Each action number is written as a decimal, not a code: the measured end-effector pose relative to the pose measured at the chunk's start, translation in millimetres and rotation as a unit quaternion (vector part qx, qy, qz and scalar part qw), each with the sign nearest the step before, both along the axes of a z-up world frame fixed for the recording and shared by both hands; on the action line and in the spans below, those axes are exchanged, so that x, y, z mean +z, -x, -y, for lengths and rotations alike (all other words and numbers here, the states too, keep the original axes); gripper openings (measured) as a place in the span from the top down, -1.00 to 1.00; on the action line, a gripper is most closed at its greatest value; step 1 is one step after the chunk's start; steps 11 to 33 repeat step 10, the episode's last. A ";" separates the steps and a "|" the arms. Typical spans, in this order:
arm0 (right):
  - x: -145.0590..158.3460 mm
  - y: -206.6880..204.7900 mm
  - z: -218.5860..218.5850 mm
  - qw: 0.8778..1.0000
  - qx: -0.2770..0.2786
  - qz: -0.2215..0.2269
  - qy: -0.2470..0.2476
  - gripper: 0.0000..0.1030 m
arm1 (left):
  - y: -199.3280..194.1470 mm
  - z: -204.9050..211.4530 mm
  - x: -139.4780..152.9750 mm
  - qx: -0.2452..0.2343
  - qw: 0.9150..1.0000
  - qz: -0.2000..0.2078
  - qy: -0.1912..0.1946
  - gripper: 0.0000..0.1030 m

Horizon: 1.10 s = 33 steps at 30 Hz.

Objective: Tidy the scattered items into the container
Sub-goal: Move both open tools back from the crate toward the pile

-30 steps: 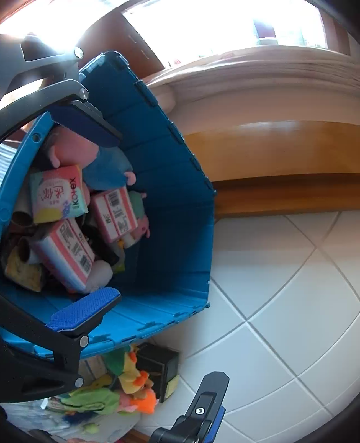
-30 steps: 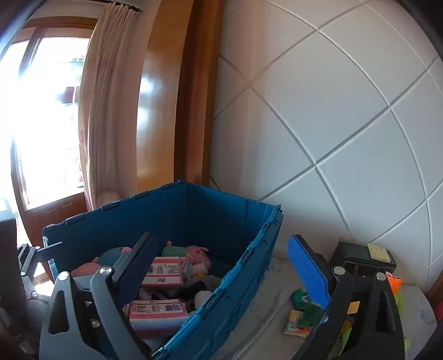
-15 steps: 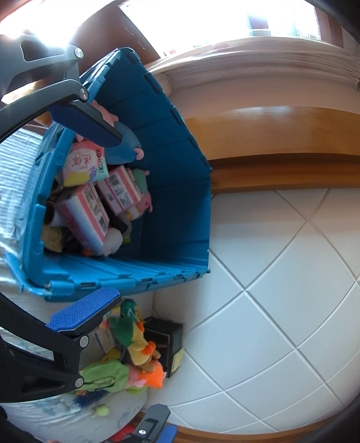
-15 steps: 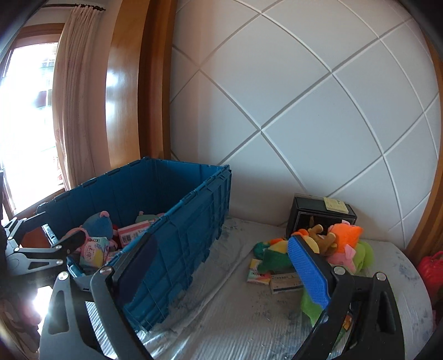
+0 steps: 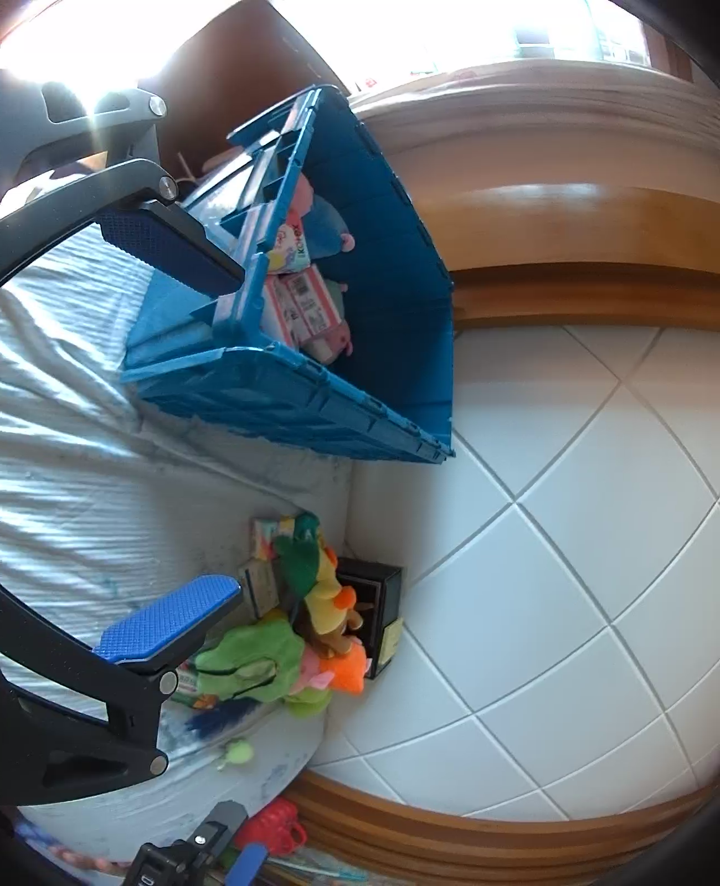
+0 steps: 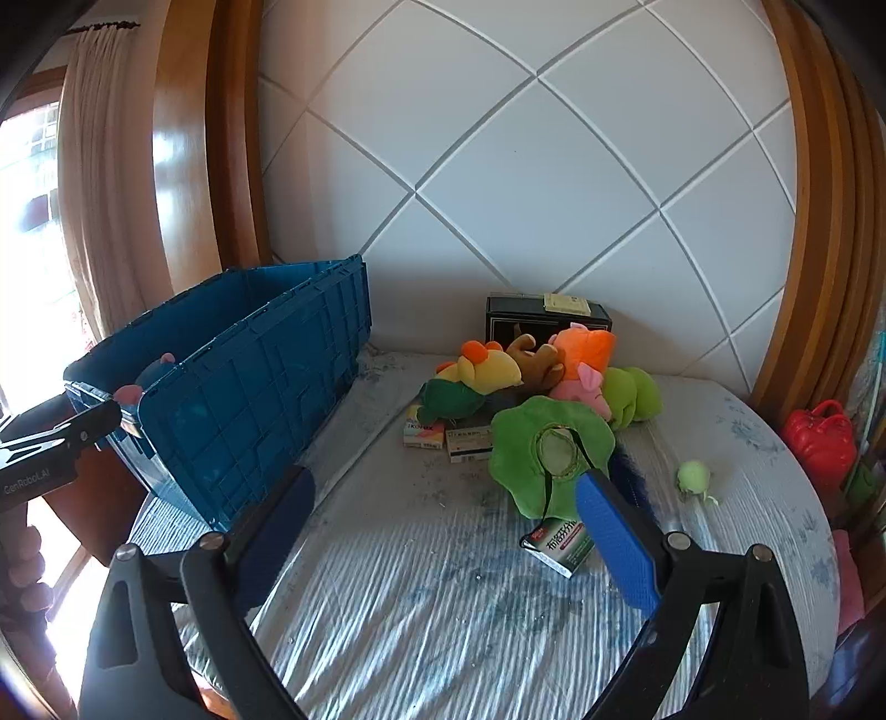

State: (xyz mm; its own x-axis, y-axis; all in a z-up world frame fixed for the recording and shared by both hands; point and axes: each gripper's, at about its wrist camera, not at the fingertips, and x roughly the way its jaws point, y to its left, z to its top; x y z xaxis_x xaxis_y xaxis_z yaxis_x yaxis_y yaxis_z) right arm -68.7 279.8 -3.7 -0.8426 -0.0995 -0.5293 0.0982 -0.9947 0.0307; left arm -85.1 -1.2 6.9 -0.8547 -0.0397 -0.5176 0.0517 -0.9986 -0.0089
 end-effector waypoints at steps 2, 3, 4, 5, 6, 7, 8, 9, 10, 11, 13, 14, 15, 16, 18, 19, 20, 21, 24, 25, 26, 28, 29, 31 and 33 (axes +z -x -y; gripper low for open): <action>-0.1 -11.1 0.1 1.000 -0.010 -0.002 0.001 -0.87 | -9.8 -1.5 0.0 -0.002 1.000 -0.003 -0.001 -0.99; 0.1 -16.3 0.6 1.000 -0.015 -0.004 0.002 -0.87 | -13.7 -0.6 -0.5 -0.006 1.000 -0.003 -0.002 -0.99; 0.3 -21.6 1.2 1.000 -0.019 -0.006 0.003 -0.87 | -17.4 0.4 -1.1 -0.011 1.000 -0.003 -0.003 -0.99; 0.4 -26.8 1.8 1.000 -0.024 -0.007 0.004 -0.87 | -20.7 1.9 -1.5 -0.010 1.000 -0.003 0.000 -0.99; 0.1 -31.3 4.0 1.000 -0.027 -0.008 0.006 -0.87 | -24.0 3.3 -1.8 -0.008 1.000 -0.002 0.003 -0.99; -0.6 -35.2 7.4 1.000 -0.027 -0.008 0.008 -0.87 | -28.3 5.4 -1.9 -0.011 1.000 -0.003 0.006 -0.99; -1.5 -39.2 11.3 1.000 -0.030 -0.007 0.008 -0.87 | -32.7 7.6 -1.9 -0.014 1.000 -0.005 0.009 -0.99; -2.2 -42.7 15.4 0.999 -0.032 -0.008 0.010 -0.87 | -36.6 10.3 -1.4 -0.016 1.000 -0.006 0.010 -0.99; -2.8 -46.1 19.6 0.999 -0.033 -0.008 0.012 -0.87 | -40.8 13.7 -0.4 -0.019 1.000 -0.009 0.011 -0.99; -2.8 -46.1 19.6 0.999 -0.033 -0.008 0.012 -0.87 | -40.8 13.7 -0.4 -0.019 1.000 -0.009 0.011 -0.99; -2.8 -46.1 19.6 0.999 -0.033 -0.008 0.012 -0.87 | -40.8 13.7 -0.4 -0.019 1.000 -0.009 0.011 -0.99; -2.8 -46.1 19.6 0.999 -0.033 -0.008 0.012 -0.87 | -40.8 13.7 -0.4 -0.019 1.000 -0.009 0.011 -0.99; -2.8 -46.1 19.6 0.999 -0.033 -0.008 0.012 -0.87 | -40.8 13.7 -0.4 -0.019 1.000 -0.009 0.011 -0.99; -2.8 -46.1 19.6 0.999 -0.033 -0.008 0.012 -0.87 | -40.8 13.7 -0.4 -0.019 1.000 -0.009 0.011 -0.99; -2.8 -46.1 19.6 0.999 -0.033 -0.008 0.012 -0.87 | -40.8 13.7 -0.4 -0.019 1.000 -0.009 0.011 -0.99; -2.8 -46.1 19.6 0.999 -0.033 -0.008 0.012 -0.87 | -40.8 13.7 -0.4 -0.019 1.000 -0.009 0.011 -0.99; -2.8 -46.1 19.6 0.999 -0.033 -0.008 0.012 -0.87 | -40.8 13.7 -0.4 -0.019 1.000 -0.009 0.011 -0.99; -2.8 -46.1 19.6 0.999 -0.033 -0.008 0.012 -0.87 | -40.8 13.7 -0.4 -0.019 1.000 -0.009 0.011 -0.99; -2.8 -46.1 19.6 0.999 -0.033 -0.008 0.012 -0.87 | -40.8 13.7 -0.4 -0.019 1.000 -0.009 0.011 -0.99; -2.8 -46.1 19.6 0.999 -0.033 -0.008 0.012 -0.87 | -40.8 13.7 -0.4 -0.019 1.000 -0.009 0.011 -0.99; -2.8 -46.1 19.6 0.999 -0.033 -0.008 0.012 -0.87 | -40.8 13.7 -0.4 -0.019 1.000 -0.009 0.011 -0.99; -2.8 -46.1 19.6 0.999 -0.033 -0.008 0.012 -0.87 | -40.8 13.7 -0.4 -0.019 1.000 -0.009 0.011 -0.99; -2.8 -46.1 19.6 0.999 -0.033 -0.008 0.012 -0.87 | -40.8 13.7 -0.4 -0.019 1.000 -0.009 0.011 -0.99; -2.8 -46.1 19.6 0.999 -0.033 -0.008 0.012 -0.87 | -40.8 13.7 -0.4 -0.019 1.000 -0.009 0.011 -0.99; -2.8 -46.1 19.6 0.999 -0.033 -0.008 0.012 -0.87 | -40.8 13.7 -0.4 -0.019 1.000 -0.009 0.011 -0.99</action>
